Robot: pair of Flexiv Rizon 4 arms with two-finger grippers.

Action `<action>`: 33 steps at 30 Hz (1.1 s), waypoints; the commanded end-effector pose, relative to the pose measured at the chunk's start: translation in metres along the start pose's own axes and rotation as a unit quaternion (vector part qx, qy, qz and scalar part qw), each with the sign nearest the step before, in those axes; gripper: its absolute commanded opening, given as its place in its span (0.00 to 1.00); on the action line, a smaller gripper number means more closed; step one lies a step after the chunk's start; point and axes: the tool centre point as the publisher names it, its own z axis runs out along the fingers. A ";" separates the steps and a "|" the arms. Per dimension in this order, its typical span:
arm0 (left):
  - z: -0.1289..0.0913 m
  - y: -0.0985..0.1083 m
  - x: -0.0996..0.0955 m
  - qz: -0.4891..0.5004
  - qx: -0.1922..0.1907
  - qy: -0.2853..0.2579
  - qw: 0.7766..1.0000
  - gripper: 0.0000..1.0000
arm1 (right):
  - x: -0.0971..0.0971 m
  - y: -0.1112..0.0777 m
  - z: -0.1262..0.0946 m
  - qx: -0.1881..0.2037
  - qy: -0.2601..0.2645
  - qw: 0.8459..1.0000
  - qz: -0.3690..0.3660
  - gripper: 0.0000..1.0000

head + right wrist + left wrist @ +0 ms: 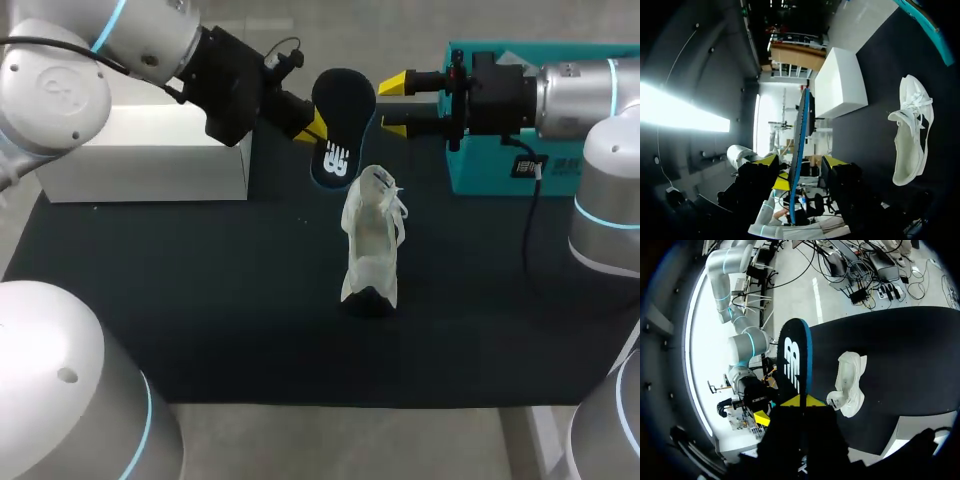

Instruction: Take the shoe out of the shoebox, open the shoe tongue, remove and reinsert the insole, then place the shoe into the shoebox

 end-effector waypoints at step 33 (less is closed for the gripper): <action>0.022 -0.009 -0.002 0.006 -0.024 -0.022 0.999 0.00 | -0.006 0.012 0.019 0.016 -0.009 1.000 0.018 0.00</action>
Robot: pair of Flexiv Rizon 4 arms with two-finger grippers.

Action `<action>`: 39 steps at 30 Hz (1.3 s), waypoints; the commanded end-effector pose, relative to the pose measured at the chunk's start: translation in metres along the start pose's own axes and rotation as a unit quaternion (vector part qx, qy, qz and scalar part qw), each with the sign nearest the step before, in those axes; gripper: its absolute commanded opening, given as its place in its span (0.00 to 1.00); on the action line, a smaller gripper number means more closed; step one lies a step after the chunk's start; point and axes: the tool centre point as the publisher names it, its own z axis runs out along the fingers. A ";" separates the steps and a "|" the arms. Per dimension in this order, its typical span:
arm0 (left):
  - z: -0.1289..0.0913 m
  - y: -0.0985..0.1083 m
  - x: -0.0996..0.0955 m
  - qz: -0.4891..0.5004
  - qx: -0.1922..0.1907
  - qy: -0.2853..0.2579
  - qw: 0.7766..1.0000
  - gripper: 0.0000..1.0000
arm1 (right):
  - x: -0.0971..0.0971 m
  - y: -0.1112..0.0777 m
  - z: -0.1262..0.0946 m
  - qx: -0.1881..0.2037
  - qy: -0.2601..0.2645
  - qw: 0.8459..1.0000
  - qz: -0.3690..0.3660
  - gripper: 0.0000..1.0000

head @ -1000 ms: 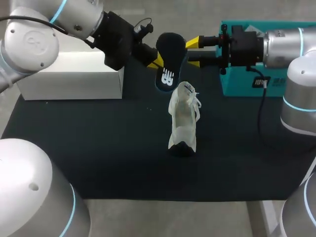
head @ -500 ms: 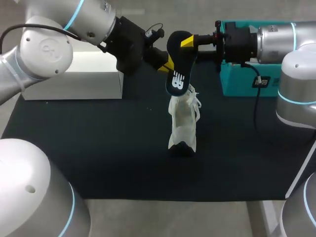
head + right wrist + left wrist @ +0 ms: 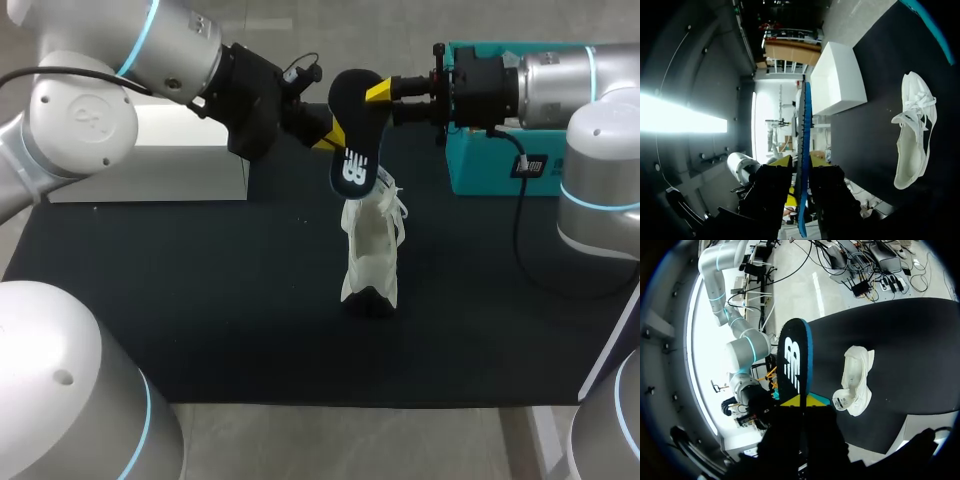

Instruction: Take the shoe out of the shoebox, open the shoe tongue, remove and reinsert the insole, then place the shoe into the shoebox

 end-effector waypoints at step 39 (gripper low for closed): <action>-0.042 0.034 -0.025 -0.021 0.027 0.333 0.942 1.00 | -0.047 -0.008 0.013 0.027 -0.045 0.999 0.004 0.00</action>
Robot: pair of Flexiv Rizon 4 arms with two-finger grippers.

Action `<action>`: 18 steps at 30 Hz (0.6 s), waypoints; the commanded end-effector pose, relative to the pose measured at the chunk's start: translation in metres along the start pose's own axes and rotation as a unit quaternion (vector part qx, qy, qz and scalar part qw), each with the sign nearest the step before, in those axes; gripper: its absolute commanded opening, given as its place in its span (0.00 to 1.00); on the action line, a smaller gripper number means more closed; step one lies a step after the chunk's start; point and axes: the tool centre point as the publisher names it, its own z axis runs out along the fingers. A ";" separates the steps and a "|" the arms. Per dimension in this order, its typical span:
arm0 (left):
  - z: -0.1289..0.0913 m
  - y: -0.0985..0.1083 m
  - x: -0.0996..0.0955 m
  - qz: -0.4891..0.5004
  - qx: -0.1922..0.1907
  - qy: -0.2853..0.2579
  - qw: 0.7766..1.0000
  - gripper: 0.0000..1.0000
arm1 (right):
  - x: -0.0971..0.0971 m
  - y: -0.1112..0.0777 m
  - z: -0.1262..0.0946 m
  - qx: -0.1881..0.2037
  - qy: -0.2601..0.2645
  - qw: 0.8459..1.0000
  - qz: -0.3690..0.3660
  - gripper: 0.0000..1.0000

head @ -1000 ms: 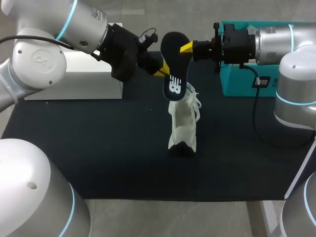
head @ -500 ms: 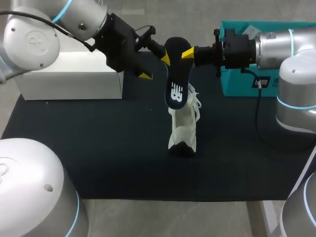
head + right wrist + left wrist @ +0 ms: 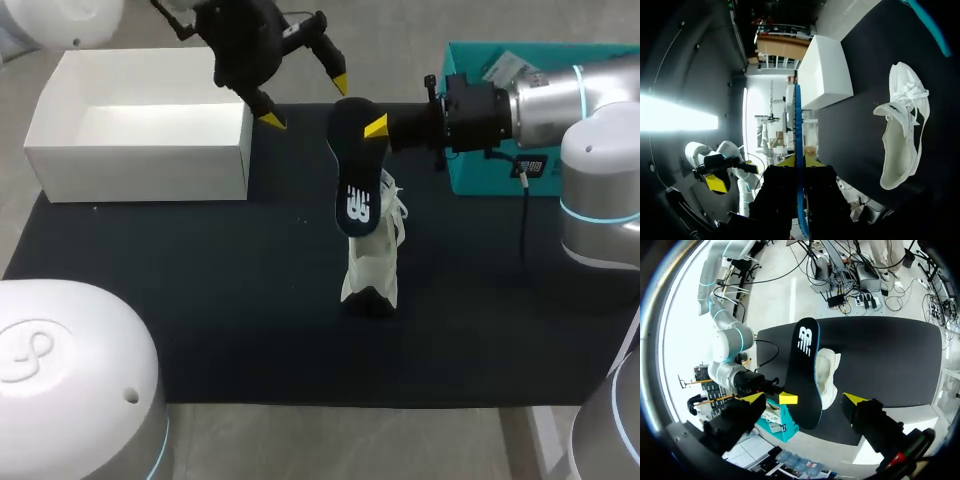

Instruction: Take the shoe out of the shoebox, open the shoe tongue, remove and reinsert the insole, then place the shoe into the shoebox

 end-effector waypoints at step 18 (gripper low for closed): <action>0.002 0.020 -0.045 0.046 0.014 0.209 0.977 1.00 | -0.006 -0.002 0.012 0.012 0.000 1.000 0.015 0.00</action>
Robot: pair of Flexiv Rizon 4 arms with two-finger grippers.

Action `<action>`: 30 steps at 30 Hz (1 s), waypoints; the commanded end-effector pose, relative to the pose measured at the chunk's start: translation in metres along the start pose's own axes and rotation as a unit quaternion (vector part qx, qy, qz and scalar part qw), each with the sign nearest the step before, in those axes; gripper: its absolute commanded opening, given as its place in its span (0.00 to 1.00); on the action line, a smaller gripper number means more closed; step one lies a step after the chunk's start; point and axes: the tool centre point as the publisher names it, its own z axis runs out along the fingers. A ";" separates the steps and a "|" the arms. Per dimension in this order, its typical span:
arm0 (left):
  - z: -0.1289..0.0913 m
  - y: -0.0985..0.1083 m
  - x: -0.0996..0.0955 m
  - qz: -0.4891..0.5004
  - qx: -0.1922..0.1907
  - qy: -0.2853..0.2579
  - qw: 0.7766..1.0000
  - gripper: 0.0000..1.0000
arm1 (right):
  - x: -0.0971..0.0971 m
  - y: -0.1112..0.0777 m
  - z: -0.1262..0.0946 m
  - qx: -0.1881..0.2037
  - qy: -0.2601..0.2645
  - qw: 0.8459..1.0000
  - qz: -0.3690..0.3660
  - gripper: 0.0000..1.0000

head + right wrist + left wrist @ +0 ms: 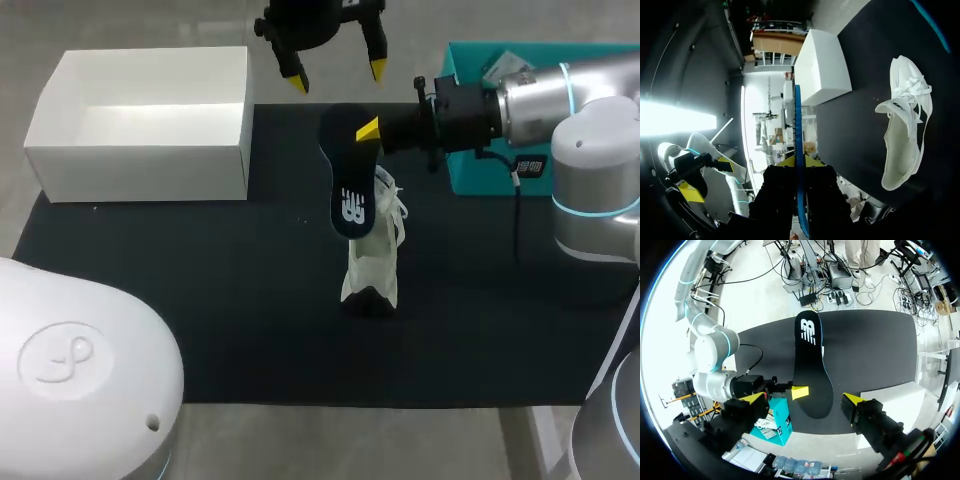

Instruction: Take the shoe out of the shoebox, open the shoe tongue, remove and reinsert the insole, then place the shoe into the shoebox

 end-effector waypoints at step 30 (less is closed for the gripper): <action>-0.002 -0.006 -0.004 0.007 0.004 0.073 0.997 1.00 | -0.001 -0.007 0.008 0.006 0.005 1.000 0.000 0.00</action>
